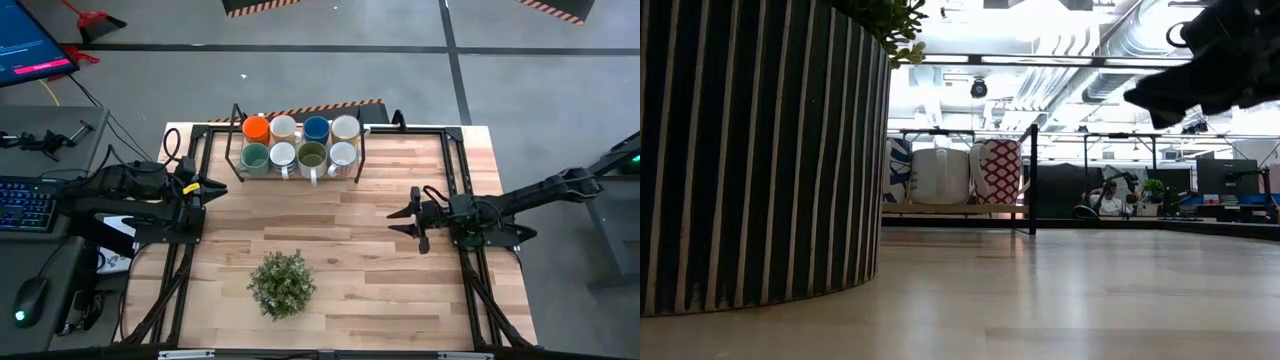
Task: Place coffee mugs
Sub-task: Return to Home Position
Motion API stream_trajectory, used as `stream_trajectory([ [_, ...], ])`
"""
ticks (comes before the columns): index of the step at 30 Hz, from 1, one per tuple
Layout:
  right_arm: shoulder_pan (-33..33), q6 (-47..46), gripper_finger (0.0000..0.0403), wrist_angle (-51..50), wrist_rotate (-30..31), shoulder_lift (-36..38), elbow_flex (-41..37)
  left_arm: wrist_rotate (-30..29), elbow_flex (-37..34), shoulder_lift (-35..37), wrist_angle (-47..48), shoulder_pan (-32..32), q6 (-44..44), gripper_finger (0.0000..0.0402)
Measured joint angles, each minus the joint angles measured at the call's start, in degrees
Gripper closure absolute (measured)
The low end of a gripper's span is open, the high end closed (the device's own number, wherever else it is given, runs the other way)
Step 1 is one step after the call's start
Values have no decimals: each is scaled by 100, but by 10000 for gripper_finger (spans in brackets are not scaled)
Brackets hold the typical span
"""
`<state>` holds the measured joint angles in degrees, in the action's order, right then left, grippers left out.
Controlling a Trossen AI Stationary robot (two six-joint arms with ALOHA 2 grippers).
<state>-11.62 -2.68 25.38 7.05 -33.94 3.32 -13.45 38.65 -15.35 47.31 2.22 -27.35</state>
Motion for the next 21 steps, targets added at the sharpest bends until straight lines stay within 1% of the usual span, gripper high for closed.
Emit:
stream_trajectory([
  [9,0,1,289,-1467,32,867,-68,0,0,0,0,2,4,328],
  [12,0,14,289,-1887,242,1130,-68,0,0,0,0,1,1,328],
  [15,0,12,289,-2263,611,1450,-80,1,0,0,0,2,0,328],
  [18,26,-1,289,-2219,869,1868,-271,0,0,0,0,0,2,328],
  [21,118,-28,289,-2244,740,2228,-269,0,0,0,0,2,4,328],
])
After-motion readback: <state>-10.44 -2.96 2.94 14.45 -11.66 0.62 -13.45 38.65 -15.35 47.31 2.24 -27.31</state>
